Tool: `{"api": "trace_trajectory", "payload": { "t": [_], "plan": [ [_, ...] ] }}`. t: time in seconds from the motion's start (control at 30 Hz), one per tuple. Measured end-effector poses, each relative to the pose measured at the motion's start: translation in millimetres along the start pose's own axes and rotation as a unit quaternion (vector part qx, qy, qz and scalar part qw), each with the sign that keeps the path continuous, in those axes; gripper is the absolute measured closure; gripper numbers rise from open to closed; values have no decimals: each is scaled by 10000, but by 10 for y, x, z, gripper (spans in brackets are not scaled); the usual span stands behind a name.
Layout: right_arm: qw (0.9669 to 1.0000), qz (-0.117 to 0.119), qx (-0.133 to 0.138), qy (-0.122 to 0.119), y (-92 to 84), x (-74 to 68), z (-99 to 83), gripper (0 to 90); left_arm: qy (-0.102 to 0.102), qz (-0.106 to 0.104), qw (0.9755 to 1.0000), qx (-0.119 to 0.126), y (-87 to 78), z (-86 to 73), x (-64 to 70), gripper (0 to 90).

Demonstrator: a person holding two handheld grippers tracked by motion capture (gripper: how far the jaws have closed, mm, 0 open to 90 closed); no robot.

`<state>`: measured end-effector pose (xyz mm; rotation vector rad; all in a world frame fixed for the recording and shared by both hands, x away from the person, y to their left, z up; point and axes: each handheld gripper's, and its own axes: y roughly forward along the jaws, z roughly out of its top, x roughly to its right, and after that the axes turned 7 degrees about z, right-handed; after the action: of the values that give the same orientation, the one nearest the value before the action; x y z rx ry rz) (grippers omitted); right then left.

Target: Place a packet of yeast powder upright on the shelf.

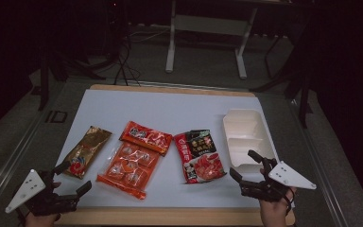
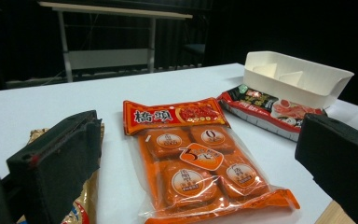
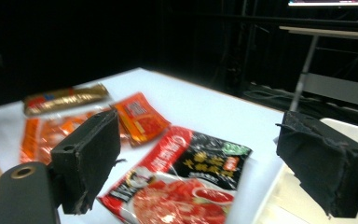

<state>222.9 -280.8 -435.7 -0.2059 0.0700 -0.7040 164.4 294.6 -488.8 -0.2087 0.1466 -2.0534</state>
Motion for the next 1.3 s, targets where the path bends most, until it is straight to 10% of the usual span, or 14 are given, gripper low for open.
{"api": "trace_trajectory", "payload": {
  "t": [0.63, 1.3],
  "plan": [
    [9999, 103, -120, -30, 10, -114, 75, 129, 16, -256, 9990, -375, -48, 193, -10, 8],
    [9997, 218, -128, -19, 73, -171, 113, 93, 70, 48, 9979, -644, 176, 575, -383, 33]
  ]
}}
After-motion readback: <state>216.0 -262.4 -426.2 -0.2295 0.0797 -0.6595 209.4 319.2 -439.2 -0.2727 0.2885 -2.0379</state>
